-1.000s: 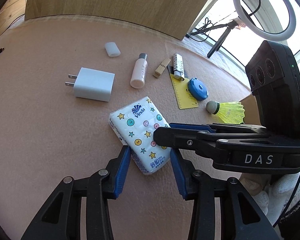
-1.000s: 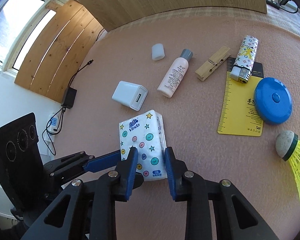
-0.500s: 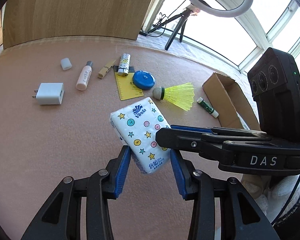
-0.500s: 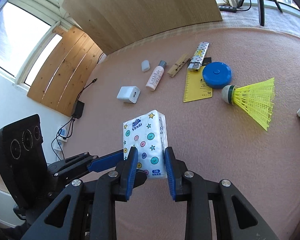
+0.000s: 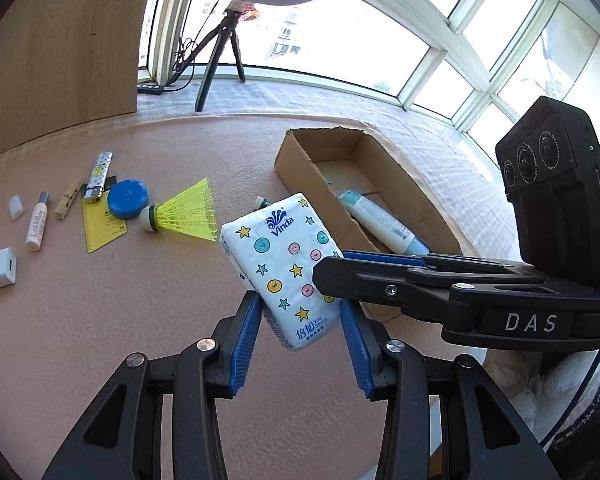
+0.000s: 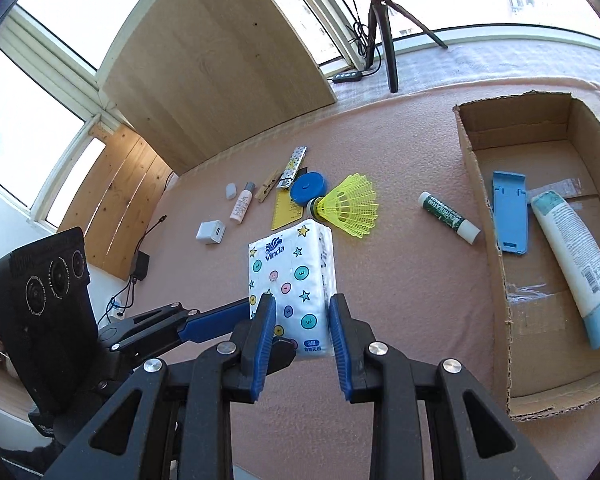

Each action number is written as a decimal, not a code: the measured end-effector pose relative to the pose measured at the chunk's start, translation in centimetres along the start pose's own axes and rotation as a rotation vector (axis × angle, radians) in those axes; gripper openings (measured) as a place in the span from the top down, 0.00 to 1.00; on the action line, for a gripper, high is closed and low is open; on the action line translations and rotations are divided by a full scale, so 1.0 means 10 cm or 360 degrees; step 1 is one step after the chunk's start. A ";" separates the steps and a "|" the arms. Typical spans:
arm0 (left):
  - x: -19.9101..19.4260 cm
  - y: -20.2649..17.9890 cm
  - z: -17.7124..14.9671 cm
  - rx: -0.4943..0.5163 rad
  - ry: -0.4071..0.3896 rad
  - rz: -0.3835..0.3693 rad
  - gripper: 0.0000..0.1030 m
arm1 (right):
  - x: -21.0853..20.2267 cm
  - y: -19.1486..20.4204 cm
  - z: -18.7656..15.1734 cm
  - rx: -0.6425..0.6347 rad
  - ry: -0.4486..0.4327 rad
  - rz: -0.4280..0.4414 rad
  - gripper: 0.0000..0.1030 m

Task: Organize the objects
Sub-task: 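Carry the tissue pack into the box and open the left gripper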

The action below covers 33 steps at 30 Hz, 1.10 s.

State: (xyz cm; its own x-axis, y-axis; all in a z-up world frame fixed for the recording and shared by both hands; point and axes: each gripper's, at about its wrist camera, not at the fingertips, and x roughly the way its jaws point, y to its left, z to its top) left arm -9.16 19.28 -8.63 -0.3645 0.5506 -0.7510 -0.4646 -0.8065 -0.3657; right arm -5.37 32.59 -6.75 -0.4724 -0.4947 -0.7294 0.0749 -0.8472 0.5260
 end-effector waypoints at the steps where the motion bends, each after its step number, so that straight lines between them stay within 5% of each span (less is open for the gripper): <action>1: 0.03 -0.09 0.02 0.0025 0.0003 -0.0016 0.57 | -0.07 -0.05 -0.01 0.0016 -0.0018 -0.0014 0.75; 16: 0.67 -1.09 0.29 0.0264 0.0098 -0.0182 0.57 | -0.83 -0.86 -0.16 0.0184 -0.0193 -0.0216 0.76; 29: 0.90 -1.33 0.37 0.0322 0.0131 -0.0173 0.56 | -0.93 -1.19 -0.14 0.0222 -0.0204 -0.0251 0.76; 32: 0.91 -1.32 0.37 0.0335 0.0141 -0.0120 0.28 | -0.94 -1.19 -0.12 0.0210 -0.0224 -0.0258 0.72; 33: 0.90 -1.31 0.36 0.0342 0.0129 -0.0097 0.20 | -0.95 -1.20 -0.12 0.0217 -0.0241 -0.0275 0.57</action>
State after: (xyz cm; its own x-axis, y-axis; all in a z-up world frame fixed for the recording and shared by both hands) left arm -9.25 35.61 -8.60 -0.2688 0.5707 -0.7759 -0.6481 -0.7031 -0.2926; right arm -0.75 47.19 -6.66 -0.5944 -0.3015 -0.7455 -0.1326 -0.8776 0.4607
